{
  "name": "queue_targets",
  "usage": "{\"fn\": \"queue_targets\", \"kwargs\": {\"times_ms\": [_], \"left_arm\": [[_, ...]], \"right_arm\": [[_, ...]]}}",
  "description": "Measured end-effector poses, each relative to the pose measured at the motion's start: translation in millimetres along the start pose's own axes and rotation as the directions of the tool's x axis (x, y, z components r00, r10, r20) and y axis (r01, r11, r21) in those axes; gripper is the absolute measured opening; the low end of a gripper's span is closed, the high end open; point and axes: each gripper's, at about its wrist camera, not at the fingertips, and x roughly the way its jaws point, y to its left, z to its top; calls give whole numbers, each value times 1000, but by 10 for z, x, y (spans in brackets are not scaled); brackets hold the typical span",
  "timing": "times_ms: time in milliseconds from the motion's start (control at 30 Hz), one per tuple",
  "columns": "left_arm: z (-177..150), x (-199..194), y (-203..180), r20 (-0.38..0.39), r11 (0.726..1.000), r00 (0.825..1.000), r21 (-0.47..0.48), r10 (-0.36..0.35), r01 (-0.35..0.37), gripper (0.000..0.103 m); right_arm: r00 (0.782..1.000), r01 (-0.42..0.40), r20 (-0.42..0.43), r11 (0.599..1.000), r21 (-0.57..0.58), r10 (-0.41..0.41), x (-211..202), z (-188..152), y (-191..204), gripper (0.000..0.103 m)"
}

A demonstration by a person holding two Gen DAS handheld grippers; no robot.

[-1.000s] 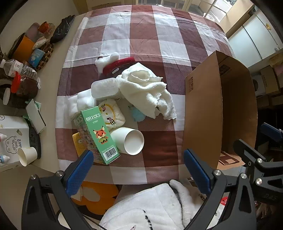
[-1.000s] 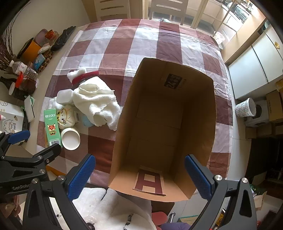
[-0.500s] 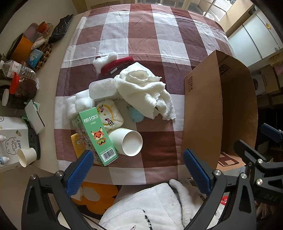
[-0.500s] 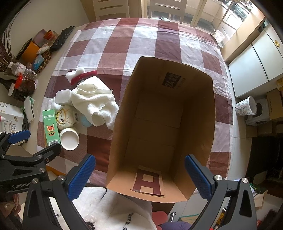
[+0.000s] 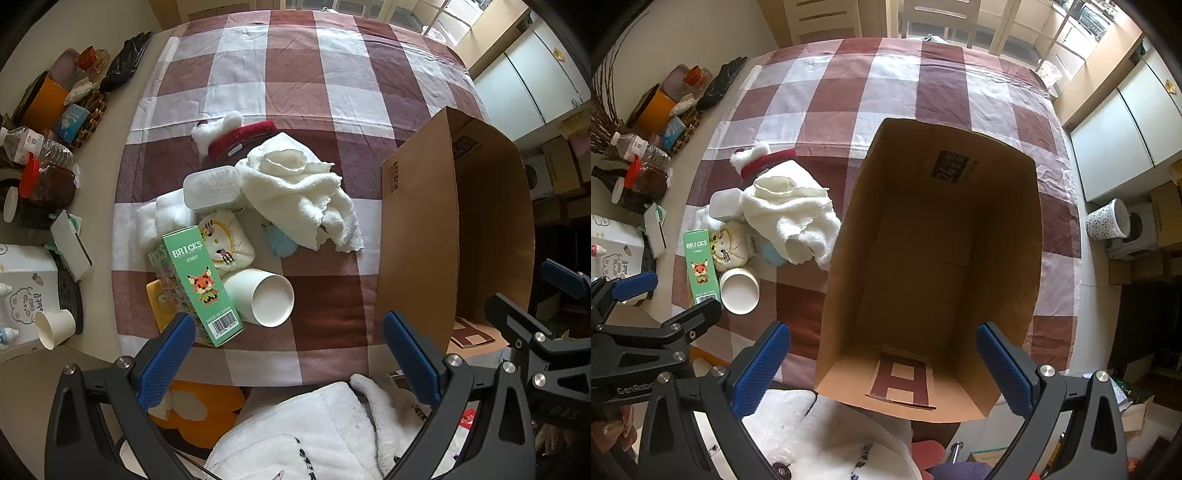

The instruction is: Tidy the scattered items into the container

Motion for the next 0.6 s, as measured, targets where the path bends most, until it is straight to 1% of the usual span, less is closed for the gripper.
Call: {"fn": "queue_targets", "kwargs": {"times_ms": [133,167,233,267,433,467,533,600], "left_arm": [[-7,-13,-24,3,1000,1000,3,1,-1,103],[-7,-14,-24,3,1000,1000,3,1,-2,103],[-6,-15,-28,2,1000,1000,2,2,-2,103],[-6,-14,-27,3,1000,1000,2,2,-2,103],[-4,-30,-27,5,1000,1000,2,-5,5,103],[-3,-33,-27,6,1000,1000,3,-5,5,103],[0,-38,-31,7,1000,1000,3,-6,6,103],[5,-41,-40,6,1000,1000,4,-7,7,103]], "right_arm": [[1000,-5,-1,1000,-19,5,-8,-16,-32,103],[1000,-11,2,973,-229,12,-9,-14,-42,103],[1000,-14,2,970,-242,15,-14,-17,-52,103],[1000,-16,4,959,-283,17,-16,-20,-57,103],[1000,-17,7,955,-295,20,-25,-12,-81,103],[1000,-19,5,938,-347,23,-26,-11,-80,103],[1000,-22,4,935,-354,25,-27,-13,-85,103],[999,-33,0,841,-539,39,-27,-13,-85,103]]}}
